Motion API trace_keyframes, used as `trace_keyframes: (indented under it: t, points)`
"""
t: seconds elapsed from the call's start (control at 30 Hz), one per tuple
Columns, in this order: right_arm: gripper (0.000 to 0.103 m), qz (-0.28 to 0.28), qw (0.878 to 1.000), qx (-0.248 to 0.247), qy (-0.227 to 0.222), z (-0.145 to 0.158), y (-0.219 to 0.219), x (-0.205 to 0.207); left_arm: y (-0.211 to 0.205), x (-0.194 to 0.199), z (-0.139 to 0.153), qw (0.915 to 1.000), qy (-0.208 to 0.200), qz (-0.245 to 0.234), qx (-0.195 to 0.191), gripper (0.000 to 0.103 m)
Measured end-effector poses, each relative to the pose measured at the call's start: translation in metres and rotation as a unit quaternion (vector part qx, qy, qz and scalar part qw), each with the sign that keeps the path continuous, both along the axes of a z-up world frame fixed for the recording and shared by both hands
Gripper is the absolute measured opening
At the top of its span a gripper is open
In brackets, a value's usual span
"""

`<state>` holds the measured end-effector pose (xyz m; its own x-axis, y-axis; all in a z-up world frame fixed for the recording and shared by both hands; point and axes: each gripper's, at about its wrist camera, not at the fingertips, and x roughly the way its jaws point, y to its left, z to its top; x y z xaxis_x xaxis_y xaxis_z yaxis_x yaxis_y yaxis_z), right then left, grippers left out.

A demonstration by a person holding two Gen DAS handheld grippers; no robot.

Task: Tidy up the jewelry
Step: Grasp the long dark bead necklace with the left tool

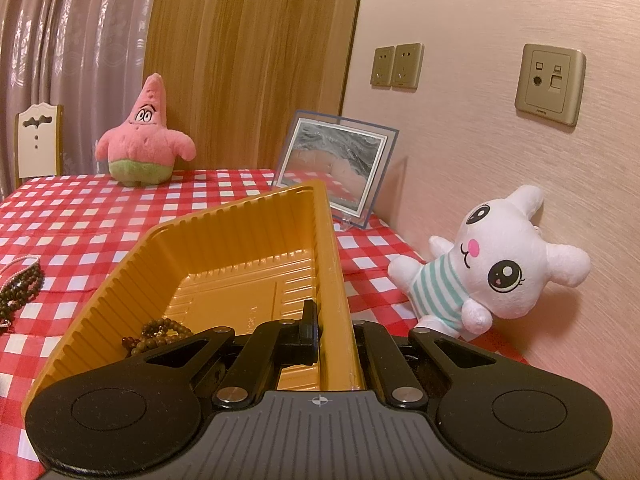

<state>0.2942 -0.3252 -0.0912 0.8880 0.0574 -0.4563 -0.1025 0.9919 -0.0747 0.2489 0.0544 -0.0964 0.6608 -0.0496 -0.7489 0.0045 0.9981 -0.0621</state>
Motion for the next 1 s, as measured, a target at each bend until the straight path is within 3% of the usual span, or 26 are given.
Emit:
trace_keyframes:
  t: [0.33, 0.8, 1.0]
  points:
    - [0.003, 0.0, 1.0, -0.001, 0.0, 0.0, 0.001, 0.0, 0.005, 0.034, -0.003, 1.0, 0.001, -0.006, -0.001, 0.023]
    - [0.003, -0.001, 1.0, -0.001, 0.0, 0.0, 0.001, 0.0, 0.0, 0.06, -0.022, 0.9993, 0.033, -0.015, 0.011, 0.023]
    - [0.003, 0.0, 1.0, -0.002, 0.0, 0.0, 0.002, 0.0, -0.002, 0.062, -0.027, 0.9988, 0.043, -0.02, 0.014, 0.017]
